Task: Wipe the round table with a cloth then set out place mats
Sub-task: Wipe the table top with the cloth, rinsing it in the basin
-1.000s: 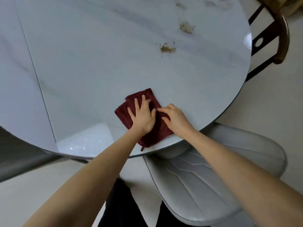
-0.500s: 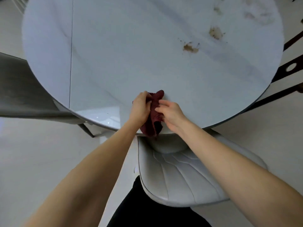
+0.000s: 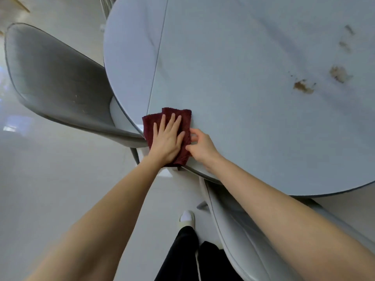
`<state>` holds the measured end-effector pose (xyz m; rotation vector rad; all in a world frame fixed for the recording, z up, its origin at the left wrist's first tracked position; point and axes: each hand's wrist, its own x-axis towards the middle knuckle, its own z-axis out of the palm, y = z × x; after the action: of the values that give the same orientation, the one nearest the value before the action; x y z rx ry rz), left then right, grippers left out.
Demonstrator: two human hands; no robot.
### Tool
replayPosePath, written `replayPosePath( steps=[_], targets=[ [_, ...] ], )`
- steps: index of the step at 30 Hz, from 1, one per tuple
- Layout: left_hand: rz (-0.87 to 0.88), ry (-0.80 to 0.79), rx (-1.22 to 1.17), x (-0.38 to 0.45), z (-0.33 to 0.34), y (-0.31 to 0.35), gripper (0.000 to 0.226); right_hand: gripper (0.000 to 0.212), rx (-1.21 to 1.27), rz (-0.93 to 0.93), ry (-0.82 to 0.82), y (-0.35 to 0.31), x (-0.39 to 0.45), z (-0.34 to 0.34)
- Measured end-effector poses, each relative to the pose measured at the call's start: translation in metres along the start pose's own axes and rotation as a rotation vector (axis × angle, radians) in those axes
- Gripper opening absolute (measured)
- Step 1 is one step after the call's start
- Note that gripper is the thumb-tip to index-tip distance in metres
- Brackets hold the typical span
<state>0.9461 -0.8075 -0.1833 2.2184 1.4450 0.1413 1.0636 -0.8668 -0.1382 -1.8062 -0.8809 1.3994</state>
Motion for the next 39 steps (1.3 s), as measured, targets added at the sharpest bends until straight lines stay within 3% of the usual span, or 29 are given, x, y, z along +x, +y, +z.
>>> replayPosePath(
  steps=[3, 10, 19, 26, 30, 34, 39],
  targets=[
    [0.036, 0.009, 0.287, 0.011, 0.032, -0.004, 0.070, 0.052, -0.262, -0.054, 0.101, 0.025, 0.015, -0.007],
    [0.007, 0.031, 0.329, 0.010, 0.061, 0.008, 0.069, 0.047, -0.462, -0.151, 0.137, 0.052, 0.020, -0.021],
    [0.036, -0.048, 0.246, -0.009, 0.138, 0.163, 0.071, 0.045, -0.615, -0.105, 0.225, 0.107, -0.031, -0.169],
    [-0.095, -0.127, 0.031, -0.006, 0.186, 0.282, 0.073, 0.040, -0.605, -0.211, 0.276, 0.150, -0.049, -0.289],
    [-0.296, 0.004, 0.042, 0.001, 0.207, 0.332, 0.074, 0.026, -0.608, -0.285, 0.273, 0.170, -0.051, -0.361],
    [-0.434, 0.135, 0.115, 0.001, 0.226, 0.355, 0.074, 0.029, -0.775, -0.342, 0.308, 0.182, -0.039, -0.414],
    [-0.609, 0.201, 0.101, 0.030, 0.238, 0.376, 0.071, 0.036, -0.923, -0.516, 0.150, 0.161, 0.011, -0.426]
  ],
)
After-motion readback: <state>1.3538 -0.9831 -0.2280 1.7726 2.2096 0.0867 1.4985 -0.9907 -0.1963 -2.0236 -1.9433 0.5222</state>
